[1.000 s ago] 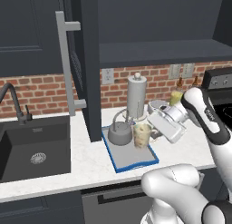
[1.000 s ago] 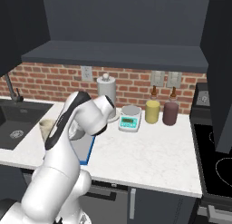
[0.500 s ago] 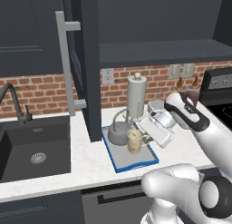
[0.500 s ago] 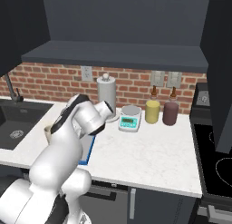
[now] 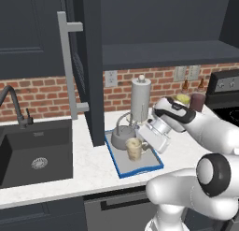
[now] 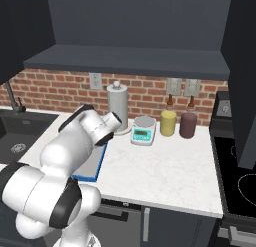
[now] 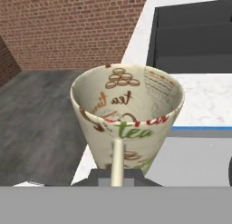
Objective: Pick the kettle from the counter and place it on the tray. Then pick the mug from the cabinet and place it on the tray. Then close the cabinet doors.
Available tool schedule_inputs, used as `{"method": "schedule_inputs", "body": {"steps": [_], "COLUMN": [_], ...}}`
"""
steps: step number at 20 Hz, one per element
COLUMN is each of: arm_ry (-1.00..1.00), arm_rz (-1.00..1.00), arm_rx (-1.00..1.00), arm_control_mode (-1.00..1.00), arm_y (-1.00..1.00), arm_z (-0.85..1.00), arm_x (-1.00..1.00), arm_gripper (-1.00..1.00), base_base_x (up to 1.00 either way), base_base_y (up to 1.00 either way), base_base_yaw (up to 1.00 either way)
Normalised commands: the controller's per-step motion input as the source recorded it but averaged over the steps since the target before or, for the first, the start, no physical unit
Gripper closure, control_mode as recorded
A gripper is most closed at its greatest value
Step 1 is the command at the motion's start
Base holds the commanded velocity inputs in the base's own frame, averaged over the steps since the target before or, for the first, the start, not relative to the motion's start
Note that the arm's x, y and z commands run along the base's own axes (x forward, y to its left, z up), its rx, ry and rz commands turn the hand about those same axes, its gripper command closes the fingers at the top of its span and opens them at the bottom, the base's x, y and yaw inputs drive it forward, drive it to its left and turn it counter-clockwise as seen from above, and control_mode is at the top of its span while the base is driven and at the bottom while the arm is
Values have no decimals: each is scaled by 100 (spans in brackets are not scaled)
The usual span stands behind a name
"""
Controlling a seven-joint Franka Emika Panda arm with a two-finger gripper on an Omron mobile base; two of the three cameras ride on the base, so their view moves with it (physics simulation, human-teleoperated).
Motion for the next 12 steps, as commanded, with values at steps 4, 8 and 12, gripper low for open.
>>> {"method": "schedule_inputs", "body": {"steps": [4, 8, 12], "arm_ry": [0, 0, 0], "arm_rz": [0, 0, 0], "arm_rx": [-1, -8, -5], "arm_control_mode": [-100, -100, -100], "arm_y": [0, 4, 1], "arm_z": [-27, -46, -43], "arm_x": [50, 42, 32], "arm_gripper": [100, 100, 100], "base_base_x": [0, 0, 0], "base_base_y": [0, 0, 0], "base_base_yaw": [0, 0, 0]}}
